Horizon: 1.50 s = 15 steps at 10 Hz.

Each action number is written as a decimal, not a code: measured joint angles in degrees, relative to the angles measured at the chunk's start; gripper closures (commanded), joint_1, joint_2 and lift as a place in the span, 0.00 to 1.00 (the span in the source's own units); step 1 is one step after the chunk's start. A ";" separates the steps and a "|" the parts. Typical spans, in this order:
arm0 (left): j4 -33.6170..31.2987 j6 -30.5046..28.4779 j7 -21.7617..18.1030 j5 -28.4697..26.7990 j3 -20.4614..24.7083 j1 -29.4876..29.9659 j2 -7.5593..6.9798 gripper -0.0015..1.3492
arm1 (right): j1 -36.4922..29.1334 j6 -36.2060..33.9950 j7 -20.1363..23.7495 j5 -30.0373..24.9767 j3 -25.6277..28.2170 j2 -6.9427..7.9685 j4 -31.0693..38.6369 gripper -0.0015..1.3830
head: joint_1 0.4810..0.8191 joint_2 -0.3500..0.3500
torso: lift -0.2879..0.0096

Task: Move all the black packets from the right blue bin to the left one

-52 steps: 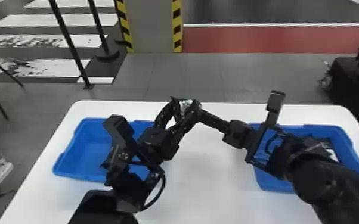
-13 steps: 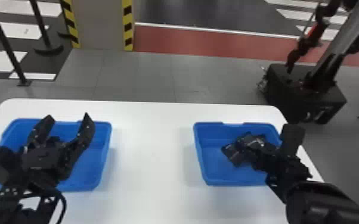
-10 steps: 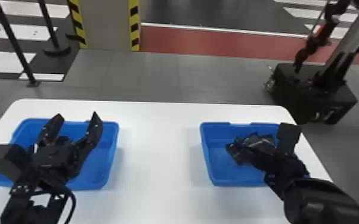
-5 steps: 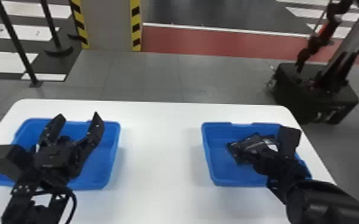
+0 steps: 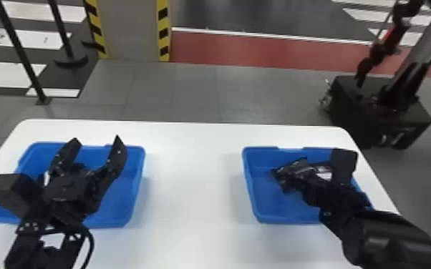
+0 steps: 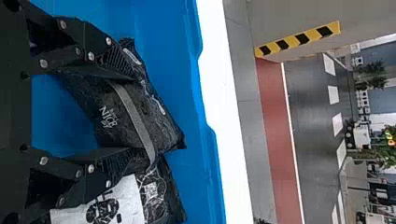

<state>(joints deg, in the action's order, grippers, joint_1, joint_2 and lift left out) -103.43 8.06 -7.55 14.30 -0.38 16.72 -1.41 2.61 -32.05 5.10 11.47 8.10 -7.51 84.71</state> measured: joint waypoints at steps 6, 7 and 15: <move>0.00 1.07 -0.08 0.84 -0.33 -0.05 0.00 0.17 | -11.38 -0.10 -1.65 6.27 0.07 0.92 16.54 0.83 | 0.63 0.37 | 0.60; 0.00 1.44 -0.08 0.96 -0.33 0.00 0.00 0.17 | -13.94 -0.51 -1.23 8.15 0.07 0.93 21.51 0.83 | 0.63 0.39 | 0.60; -1.19 -1.07 -0.42 3.30 -1.48 -0.93 -0.08 0.17 | 2.85 -6.73 37.04 21.13 -6.97 -0.09 5.85 0.83 | 0.63 0.66 | 0.60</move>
<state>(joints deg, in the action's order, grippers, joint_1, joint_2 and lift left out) -104.62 6.98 -7.97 17.60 -1.86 15.79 -1.49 5.47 -38.78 42.13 32.60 1.13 -7.60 90.56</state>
